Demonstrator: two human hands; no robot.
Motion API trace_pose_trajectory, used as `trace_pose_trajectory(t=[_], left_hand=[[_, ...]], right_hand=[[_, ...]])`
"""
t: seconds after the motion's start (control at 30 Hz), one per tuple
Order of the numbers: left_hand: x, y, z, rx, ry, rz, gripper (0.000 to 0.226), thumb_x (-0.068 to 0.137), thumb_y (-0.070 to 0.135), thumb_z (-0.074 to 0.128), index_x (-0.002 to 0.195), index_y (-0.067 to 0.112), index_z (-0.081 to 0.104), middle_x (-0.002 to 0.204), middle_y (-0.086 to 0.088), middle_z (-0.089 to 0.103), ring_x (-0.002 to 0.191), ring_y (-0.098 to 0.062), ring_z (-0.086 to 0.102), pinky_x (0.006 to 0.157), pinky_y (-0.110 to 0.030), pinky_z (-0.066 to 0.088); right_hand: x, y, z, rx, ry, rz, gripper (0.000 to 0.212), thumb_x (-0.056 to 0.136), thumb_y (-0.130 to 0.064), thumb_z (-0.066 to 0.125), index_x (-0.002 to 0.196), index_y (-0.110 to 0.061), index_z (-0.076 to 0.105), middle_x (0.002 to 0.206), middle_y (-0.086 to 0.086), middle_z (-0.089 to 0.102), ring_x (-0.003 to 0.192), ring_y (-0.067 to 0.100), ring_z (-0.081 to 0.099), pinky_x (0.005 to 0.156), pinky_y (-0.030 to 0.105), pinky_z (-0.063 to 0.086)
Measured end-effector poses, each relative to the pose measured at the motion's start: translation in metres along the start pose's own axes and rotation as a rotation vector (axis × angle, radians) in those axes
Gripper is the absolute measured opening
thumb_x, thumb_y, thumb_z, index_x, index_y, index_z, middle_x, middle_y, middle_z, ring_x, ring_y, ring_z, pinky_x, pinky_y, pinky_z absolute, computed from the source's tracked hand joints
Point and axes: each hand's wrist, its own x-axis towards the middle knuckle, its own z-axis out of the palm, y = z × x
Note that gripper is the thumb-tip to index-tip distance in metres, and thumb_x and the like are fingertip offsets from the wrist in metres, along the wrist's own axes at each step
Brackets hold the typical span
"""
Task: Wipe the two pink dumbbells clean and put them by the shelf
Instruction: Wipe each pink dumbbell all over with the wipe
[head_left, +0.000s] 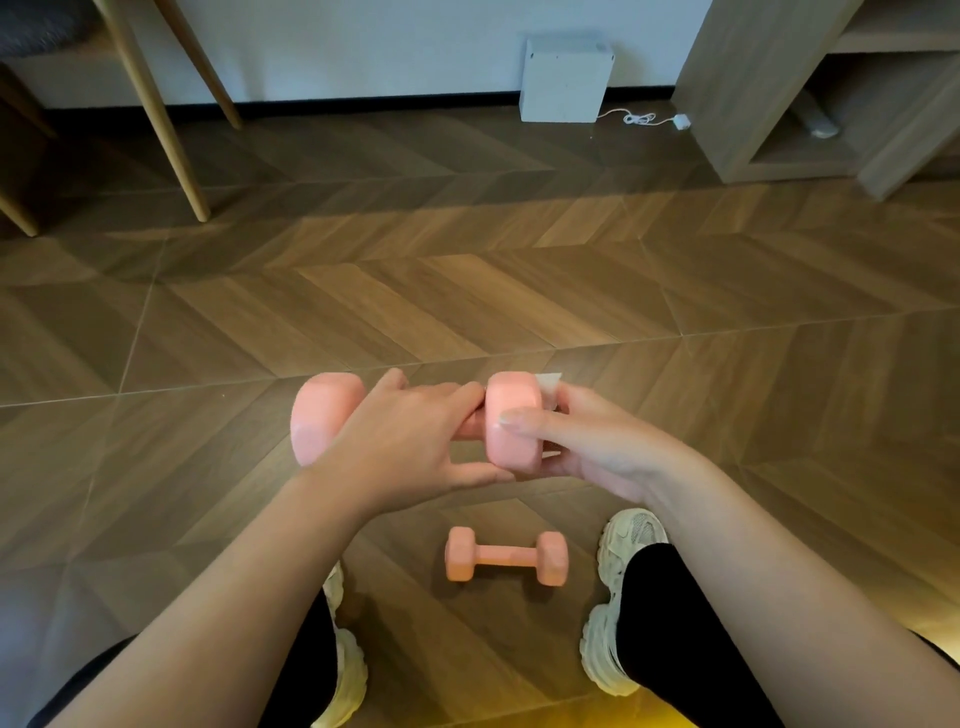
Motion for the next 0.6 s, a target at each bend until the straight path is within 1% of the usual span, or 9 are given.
trace_pose_trajectory(t=[0.07, 0.17, 0.23, 0.3, 0.37, 0.43, 0.5, 0.53, 0.6], left_hand=[[-0.001, -0.003, 0.005, -0.013, 0.079, -0.005, 0.061, 0.076, 0.086, 0.027, 0.095, 0.031, 0.045, 0.091, 0.014, 0.06, 0.08, -0.014, 0.057, 0.083, -0.039, 0.036], [0.002, -0.004, 0.009, -0.009, 0.192, -0.051, 0.072, 0.075, 0.084, 0.039, 0.113, 0.026, 0.059, 0.105, 0.007, 0.062, 0.1, -0.02, 0.059, 0.097, -0.048, 0.039], [0.002, -0.001, 0.007, -0.094, 0.33, -0.099, 0.064, 0.076, 0.077, 0.049, 0.106, 0.023, 0.062, 0.102, 0.007, 0.061, 0.098, -0.018, 0.057, 0.093, -0.04, 0.037], [-0.001, 0.003, 0.001, -0.277, 0.497, -0.178, 0.041, 0.082, 0.062, 0.056, 0.083, 0.021, 0.058, 0.082, 0.01, 0.059, 0.079, -0.009, 0.054, 0.078, -0.032, 0.036], [-0.004, 0.008, -0.002, -0.5, 0.545, -0.325, 0.038, 0.088, 0.049, 0.056, 0.067, 0.018, 0.052, 0.061, 0.009, 0.052, 0.059, -0.008, 0.048, 0.062, -0.032, 0.038], [-0.001, 0.012, -0.003, -0.786, 0.469, -0.532, 0.043, 0.092, 0.048, 0.055, 0.068, 0.012, 0.055, 0.057, 0.007, 0.053, 0.054, -0.007, 0.046, 0.06, -0.034, 0.039], [0.004, 0.016, -0.008, -1.29, 0.397, -0.713, 0.047, 0.087, 0.058, 0.06, 0.089, 0.011, 0.062, 0.072, 0.006, 0.06, 0.064, -0.01, 0.053, 0.066, -0.033, 0.043], [0.008, 0.018, -0.012, -1.562, 0.375, -0.754, 0.055, 0.083, 0.063, 0.063, 0.103, 0.012, 0.062, 0.082, 0.004, 0.062, 0.071, -0.012, 0.056, 0.069, -0.032, 0.044], [0.016, 0.021, -0.023, -1.924, 0.409, -0.712, 0.064, 0.077, 0.062, 0.061, 0.116, 0.011, 0.057, 0.096, -0.002, 0.062, 0.085, -0.015, 0.06, 0.078, -0.031, 0.047]], right_hand=[[0.002, 0.0, 0.005, 0.098, 0.076, 0.0, 0.042, 0.085, -0.023, 0.074, 0.124, -0.014, 0.063, 0.117, 0.011, 0.071, 0.105, 0.025, 0.069, 0.081, 0.041, 0.059], [0.007, 0.002, 0.011, 0.275, 0.219, 0.046, 0.026, 0.087, -0.02, 0.07, 0.111, -0.011, 0.067, 0.101, 0.014, 0.073, 0.088, 0.027, 0.07, 0.072, 0.043, 0.061], [0.009, 0.0, 0.013, 0.364, 0.278, 0.066, 0.014, 0.089, -0.019, 0.068, 0.101, -0.012, 0.066, 0.09, 0.012, 0.072, 0.078, 0.024, 0.069, 0.071, 0.044, 0.061], [0.008, -0.006, 0.012, 0.416, 0.338, 0.046, 0.011, 0.089, -0.018, 0.068, 0.099, -0.013, 0.065, 0.09, 0.012, 0.07, 0.082, 0.026, 0.067, 0.083, 0.052, 0.057], [0.005, -0.014, 0.011, 0.48, 0.38, -0.008, 0.009, 0.089, -0.016, 0.066, 0.097, -0.013, 0.064, 0.089, 0.012, 0.068, 0.088, 0.03, 0.064, 0.093, 0.057, 0.051], [0.0, -0.021, 0.011, 0.538, 0.365, -0.064, 0.02, 0.086, -0.018, 0.068, 0.105, -0.01, 0.066, 0.089, 0.011, 0.069, 0.085, 0.027, 0.066, 0.091, 0.055, 0.052], [-0.005, -0.024, 0.01, 0.558, 0.31, -0.112, 0.047, 0.079, -0.023, 0.076, 0.12, -0.005, 0.064, 0.087, 0.009, 0.072, 0.078, 0.022, 0.07, 0.089, 0.052, 0.054], [-0.007, -0.024, 0.01, 0.567, 0.279, -0.13, 0.057, 0.076, -0.025, 0.077, 0.126, -0.003, 0.061, 0.083, 0.008, 0.072, 0.076, 0.022, 0.07, 0.087, 0.051, 0.055], [-0.012, -0.024, 0.013, 0.592, 0.214, -0.147, 0.065, 0.074, -0.026, 0.076, 0.131, -0.001, 0.056, 0.073, 0.005, 0.072, 0.074, 0.022, 0.07, 0.083, 0.05, 0.057]])
